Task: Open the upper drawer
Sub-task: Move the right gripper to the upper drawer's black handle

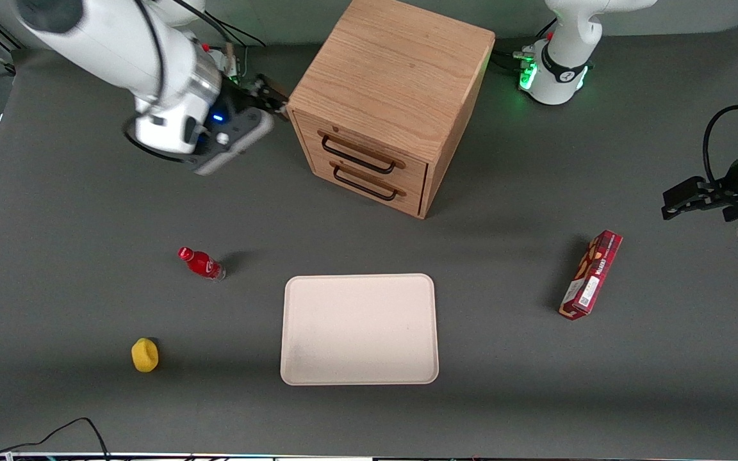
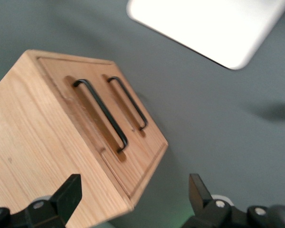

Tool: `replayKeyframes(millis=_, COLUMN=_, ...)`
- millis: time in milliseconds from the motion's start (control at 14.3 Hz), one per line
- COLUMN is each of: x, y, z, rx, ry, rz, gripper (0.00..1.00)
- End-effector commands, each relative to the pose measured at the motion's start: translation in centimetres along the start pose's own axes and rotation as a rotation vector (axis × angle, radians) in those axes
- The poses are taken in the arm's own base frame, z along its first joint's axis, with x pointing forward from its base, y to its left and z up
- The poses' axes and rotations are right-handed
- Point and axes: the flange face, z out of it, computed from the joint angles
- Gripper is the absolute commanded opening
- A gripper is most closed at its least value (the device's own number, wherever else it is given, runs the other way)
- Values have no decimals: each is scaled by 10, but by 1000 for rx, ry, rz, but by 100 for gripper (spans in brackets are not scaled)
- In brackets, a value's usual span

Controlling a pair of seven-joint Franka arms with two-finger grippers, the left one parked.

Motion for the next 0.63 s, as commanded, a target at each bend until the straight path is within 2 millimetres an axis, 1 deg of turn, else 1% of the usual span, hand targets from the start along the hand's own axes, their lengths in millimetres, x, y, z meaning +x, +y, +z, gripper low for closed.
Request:
replayKeyframes(millis=0, x=37, y=-14, z=49, rx=90, ry=-30, rz=-209, gripper=100)
replayKeyframes(millis=70, x=43, y=-16, z=70, rx=107, ry=-46, rz=-246, gripper=100)
replayKeyframes(millis=140, x=48, y=-21, z=87, rx=122, ry=-49, rz=-271, gripper=100)
replayKeyframes(millis=210, x=52, y=-27, z=98, rx=131, ry=-38, rz=-285, gripper=100)
replayKeyframes(millis=280, x=55, y=-28, z=111, rx=136, ry=-40, rz=-287, gripper=100)
replayKeyframes(millis=420, x=60, y=-19, z=138, rx=127, ry=-49, rz=-357, gripper=100)
replayKeyframes(millis=560, x=60, y=-13, z=164, rx=127, ry=-62, rz=-410, gripper=100)
